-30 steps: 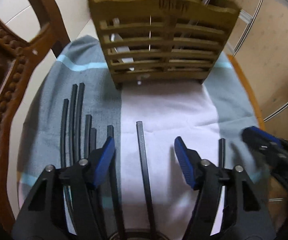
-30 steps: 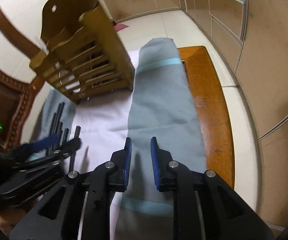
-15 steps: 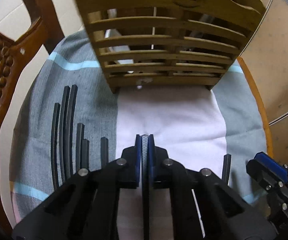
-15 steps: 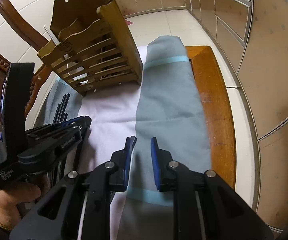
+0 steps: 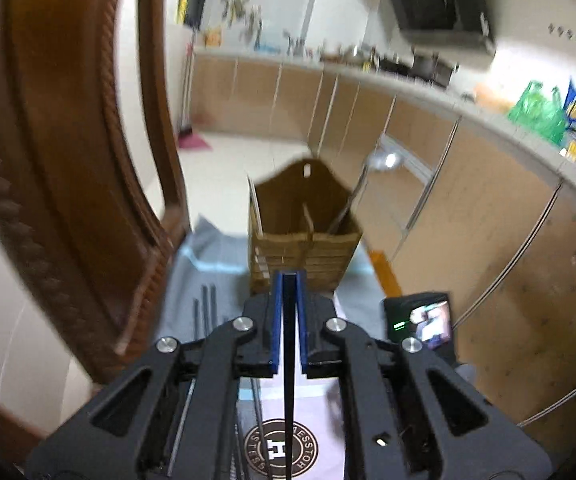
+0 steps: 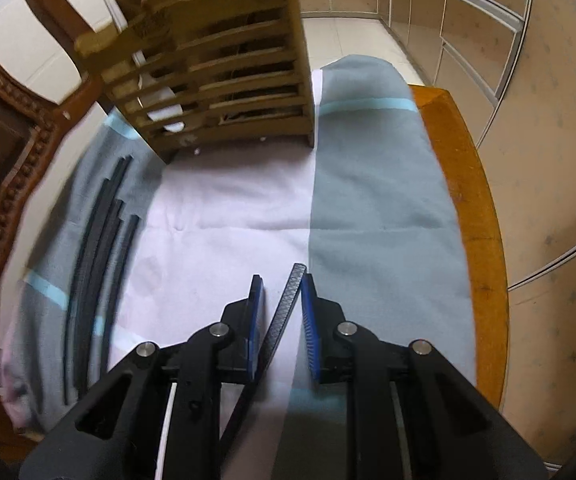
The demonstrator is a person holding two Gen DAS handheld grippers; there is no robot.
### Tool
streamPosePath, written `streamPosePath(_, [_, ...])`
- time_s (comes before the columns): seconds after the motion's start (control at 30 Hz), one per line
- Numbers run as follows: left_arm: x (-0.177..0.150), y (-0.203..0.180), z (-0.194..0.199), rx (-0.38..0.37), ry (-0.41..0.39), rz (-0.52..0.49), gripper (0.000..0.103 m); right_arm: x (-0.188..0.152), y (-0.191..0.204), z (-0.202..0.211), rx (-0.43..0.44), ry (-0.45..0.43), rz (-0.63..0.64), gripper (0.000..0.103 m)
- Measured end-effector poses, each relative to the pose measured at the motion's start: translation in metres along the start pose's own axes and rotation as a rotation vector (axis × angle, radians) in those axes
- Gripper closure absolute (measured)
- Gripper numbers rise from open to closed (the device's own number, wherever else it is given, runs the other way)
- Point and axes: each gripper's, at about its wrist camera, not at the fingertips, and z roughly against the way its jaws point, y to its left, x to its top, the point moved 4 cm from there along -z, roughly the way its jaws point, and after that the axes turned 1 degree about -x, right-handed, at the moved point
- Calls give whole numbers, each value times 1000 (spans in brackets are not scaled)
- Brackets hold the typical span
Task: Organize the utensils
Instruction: 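Grasp a black chopstick with the left tool while the right tool lifts the metal utensil, then lift the chopstick with the left tool while the right tool holds the metal utensil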
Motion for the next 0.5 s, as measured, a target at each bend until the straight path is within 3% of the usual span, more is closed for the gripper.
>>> streamPosePath(0.1, [0, -8, 35, 3, -56, -37, 97, 2, 6, -1, -50, -1, 28, 84])
streamPosePath(0.17, [-3, -9, 46, -2, -80, -53, 97, 4, 6, -1, -47, -12, 22, 91])
streamPosePath(0.27, [-6, -6, 51, -12, -73, -60, 97, 7, 3, 2, -11, -27, 2, 92])
streamPosePath(0.5, [-6, 15, 63, -8, -70, -38, 97, 18, -1, 77, 100, -198, -4, 96])
